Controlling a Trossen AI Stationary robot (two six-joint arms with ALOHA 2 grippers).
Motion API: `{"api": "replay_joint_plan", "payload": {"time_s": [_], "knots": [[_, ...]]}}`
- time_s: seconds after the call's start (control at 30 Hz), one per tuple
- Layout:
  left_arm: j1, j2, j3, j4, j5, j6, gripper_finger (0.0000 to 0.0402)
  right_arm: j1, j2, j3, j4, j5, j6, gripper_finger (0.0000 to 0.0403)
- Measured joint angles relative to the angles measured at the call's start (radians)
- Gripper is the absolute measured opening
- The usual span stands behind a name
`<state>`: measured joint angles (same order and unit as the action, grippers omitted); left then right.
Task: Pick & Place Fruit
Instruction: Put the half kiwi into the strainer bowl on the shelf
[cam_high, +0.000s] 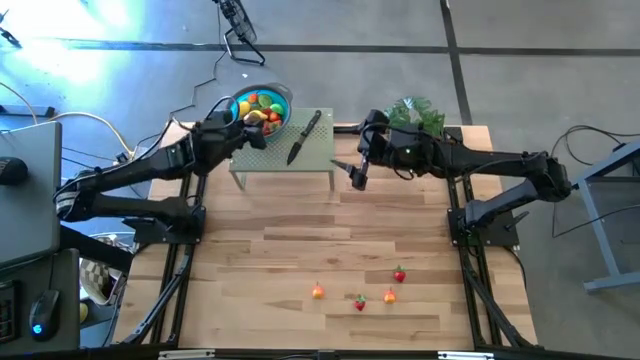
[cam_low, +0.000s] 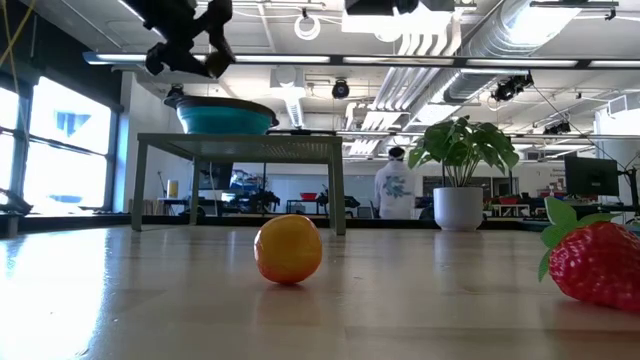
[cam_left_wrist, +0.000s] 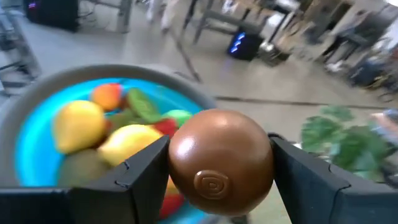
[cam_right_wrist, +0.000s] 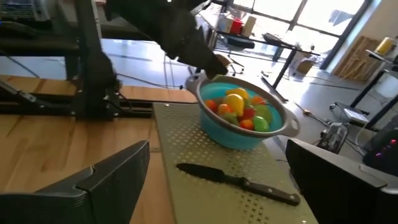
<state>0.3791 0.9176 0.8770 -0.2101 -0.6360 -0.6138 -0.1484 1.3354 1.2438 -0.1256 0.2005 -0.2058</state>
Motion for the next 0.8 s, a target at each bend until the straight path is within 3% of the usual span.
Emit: {"api": "replay_joint_plan", "payload": {"time_s": [0.2, 0.37, 0.8], "knots": [[0.151, 0.003, 0.061, -0.191, 0.061, 0.006, 0.0244, -0.056, 0.0, 0.0, 0.054, -0.001, 0.023, 0.0369], [0.239, 0.003, 0.075, -0.254, 0.145, 0.006, 0.0244, -0.1, 0.001, 0.0, 0.067, -0.001, 0.053, 0.0369], [0.256, 0.079, 0.075, -0.293, 0.166, 0.006, 0.0244, -0.136, 0.011, 0.0, 0.075, -0.002, 0.055, 0.0369]]}}
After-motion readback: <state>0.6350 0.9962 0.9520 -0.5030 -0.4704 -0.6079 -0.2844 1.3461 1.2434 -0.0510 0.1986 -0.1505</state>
